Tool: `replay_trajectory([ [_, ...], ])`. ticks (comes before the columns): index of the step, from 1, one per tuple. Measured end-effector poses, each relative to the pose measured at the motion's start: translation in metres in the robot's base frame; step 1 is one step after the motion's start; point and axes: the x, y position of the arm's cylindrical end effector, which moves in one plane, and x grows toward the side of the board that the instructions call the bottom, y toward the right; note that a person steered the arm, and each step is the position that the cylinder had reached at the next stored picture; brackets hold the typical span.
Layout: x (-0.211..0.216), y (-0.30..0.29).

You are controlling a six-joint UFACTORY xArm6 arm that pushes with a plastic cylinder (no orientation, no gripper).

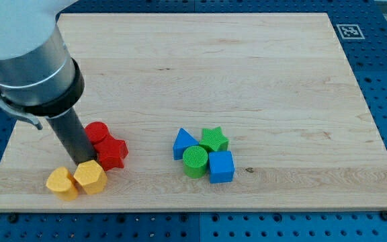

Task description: Move red star towards top right

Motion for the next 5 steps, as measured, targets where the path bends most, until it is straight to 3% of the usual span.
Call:
replay_trajectory([
  [2, 0.013, 0.018],
  [5, -0.013, 0.081],
])
